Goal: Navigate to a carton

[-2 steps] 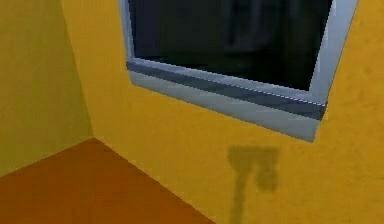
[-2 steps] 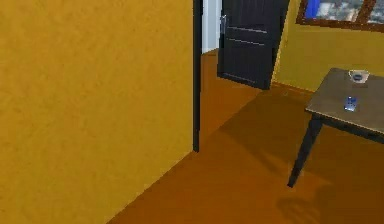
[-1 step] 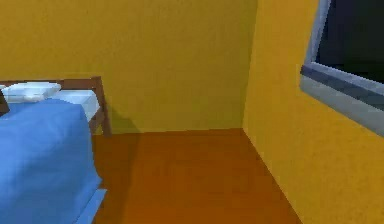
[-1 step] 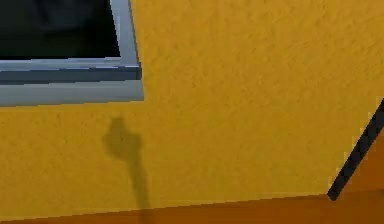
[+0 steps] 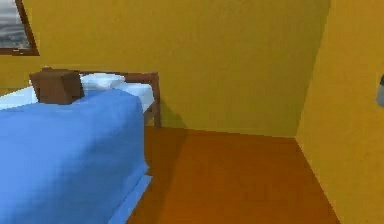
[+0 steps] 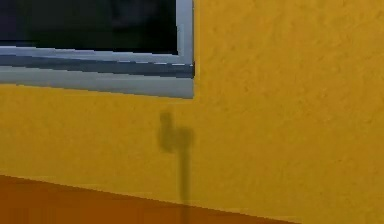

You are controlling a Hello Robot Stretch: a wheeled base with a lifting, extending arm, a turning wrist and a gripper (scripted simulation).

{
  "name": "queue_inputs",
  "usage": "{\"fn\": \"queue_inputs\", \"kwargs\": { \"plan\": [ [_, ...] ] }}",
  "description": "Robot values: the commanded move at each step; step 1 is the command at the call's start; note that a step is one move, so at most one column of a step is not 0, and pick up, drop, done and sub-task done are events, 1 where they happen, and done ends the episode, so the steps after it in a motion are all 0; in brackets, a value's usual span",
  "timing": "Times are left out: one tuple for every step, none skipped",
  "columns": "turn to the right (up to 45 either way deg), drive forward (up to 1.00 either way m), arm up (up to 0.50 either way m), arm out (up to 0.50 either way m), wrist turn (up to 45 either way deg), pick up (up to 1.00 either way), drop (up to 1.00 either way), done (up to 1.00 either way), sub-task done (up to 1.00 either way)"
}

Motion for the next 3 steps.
{"fn": "queue_inputs", "kwargs": {
  "plan": [
    [0.0,1.0,0.0,0.0,0.0,0.0,0.0,0.0,0.0],
    [-6.0,0.0,0.0,0.0,0.0,0.0,0.0,0.0,0.0],
    [0.0,0.25,0.0,0.0,0.0,0.0,0.0,0.0,0.0]
  ]
}}
